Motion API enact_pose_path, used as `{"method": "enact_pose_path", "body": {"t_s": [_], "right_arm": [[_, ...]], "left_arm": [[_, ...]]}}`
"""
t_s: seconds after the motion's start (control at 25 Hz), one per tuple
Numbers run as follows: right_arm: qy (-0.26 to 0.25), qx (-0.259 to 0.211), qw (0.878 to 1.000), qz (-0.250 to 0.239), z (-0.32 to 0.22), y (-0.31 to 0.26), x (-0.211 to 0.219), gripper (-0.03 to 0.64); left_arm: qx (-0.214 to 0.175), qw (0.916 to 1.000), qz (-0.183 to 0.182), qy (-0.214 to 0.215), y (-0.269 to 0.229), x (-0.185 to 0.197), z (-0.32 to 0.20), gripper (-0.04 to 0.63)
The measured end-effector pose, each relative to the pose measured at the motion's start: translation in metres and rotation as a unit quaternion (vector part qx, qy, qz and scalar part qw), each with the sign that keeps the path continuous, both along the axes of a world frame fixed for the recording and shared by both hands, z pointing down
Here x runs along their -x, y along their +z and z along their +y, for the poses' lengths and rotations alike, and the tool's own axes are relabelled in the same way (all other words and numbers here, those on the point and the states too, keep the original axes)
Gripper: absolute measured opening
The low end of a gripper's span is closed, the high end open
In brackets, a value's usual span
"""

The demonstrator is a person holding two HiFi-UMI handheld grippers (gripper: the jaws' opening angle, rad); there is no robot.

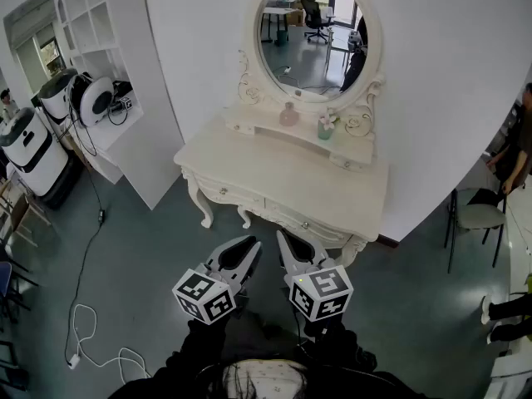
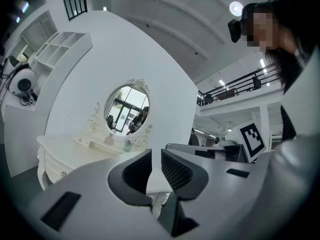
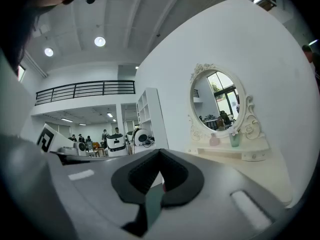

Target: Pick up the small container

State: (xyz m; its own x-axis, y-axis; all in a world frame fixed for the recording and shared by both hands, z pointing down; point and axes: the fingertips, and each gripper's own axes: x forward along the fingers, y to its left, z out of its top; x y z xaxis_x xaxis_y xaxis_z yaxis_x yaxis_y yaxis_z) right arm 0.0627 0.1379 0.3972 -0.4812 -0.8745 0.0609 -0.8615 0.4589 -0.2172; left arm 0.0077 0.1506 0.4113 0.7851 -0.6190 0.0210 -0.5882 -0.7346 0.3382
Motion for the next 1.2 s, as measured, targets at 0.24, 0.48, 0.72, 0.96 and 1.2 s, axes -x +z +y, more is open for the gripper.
{"method": "enact_pose_path", "body": {"t_s": [0.24,0.48,0.72,0.96,1.2], "right_arm": [[0.008,0.002,1.000,-0.011,-0.002,0.002,-0.007,0.008],[0.016,0.005,0.999,-0.043,-0.004,0.002,-0.014,0.008],[0.014,0.006,0.999,-0.051,-0.011,0.003,-0.015,0.008],[0.007,0.006,0.999,-0.044,-0.027,0.004,-0.005,0.008],[0.000,0.014,0.999,-0.042,-0.063,0.012,0.011,0.008]], "left_arm": [[0.002,1.0000,-0.001,0.002,0.002,-0.004,-0.001,0.049],[0.005,1.0000,-0.005,0.006,0.005,-0.006,-0.001,0.049],[0.012,0.9999,0.000,0.007,0.005,-0.006,-0.006,0.049],[0.016,0.9998,-0.001,0.008,0.009,0.000,-0.020,0.049],[0.023,0.9997,-0.004,0.011,0.019,0.013,-0.050,0.049]]}}
